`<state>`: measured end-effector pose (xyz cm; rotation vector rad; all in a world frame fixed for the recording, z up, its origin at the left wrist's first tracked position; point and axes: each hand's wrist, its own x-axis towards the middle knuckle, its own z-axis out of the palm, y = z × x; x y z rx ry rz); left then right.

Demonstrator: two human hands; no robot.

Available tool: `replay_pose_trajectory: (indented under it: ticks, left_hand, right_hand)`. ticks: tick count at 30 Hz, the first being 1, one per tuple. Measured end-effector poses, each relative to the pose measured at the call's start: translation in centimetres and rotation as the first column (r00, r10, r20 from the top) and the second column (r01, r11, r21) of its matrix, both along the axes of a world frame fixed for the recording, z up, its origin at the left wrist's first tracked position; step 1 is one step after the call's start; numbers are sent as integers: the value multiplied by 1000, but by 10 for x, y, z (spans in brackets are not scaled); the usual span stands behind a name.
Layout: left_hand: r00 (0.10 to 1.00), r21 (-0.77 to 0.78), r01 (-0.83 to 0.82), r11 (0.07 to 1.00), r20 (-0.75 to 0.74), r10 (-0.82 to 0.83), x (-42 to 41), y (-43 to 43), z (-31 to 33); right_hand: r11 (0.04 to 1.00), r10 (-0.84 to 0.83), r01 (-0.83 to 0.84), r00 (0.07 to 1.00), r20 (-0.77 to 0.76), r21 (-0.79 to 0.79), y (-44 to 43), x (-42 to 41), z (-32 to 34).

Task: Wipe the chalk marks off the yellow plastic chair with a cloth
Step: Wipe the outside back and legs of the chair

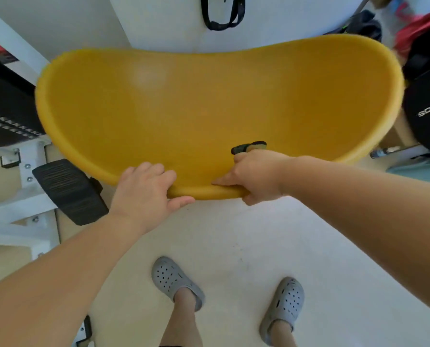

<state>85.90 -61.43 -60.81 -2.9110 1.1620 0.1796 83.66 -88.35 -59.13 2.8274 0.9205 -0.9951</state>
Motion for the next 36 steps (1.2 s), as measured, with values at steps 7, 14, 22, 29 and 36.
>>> replay_pose_trajectory:
  ticks: [7,14,22,29,36]
  left_hand:
    - [996,-39,-55,998,-74,52,13,-35,-7]
    - [996,-149,71,986,58,-63,20,-28,-28]
    - [999,-122,40,992,-28,-44,30,-32,-26]
    - [951,-10,-136,991,-282,128,31,-39,-10]
    - [690,-397,-459,794,-723,37,3,-121,61]
  right_hand:
    - [907,-419,340,780,465,247,-54,-27,-29]
    - [887,-461,338,588,664,316,-48,-27,-64]
    - [905,-424,336,659,621,260,-52,-20,-59]
    - [864,-503,405,706,498,300,-47,-24,-36]
    - [556,-812,437,468,349,707,-35,-59,48]
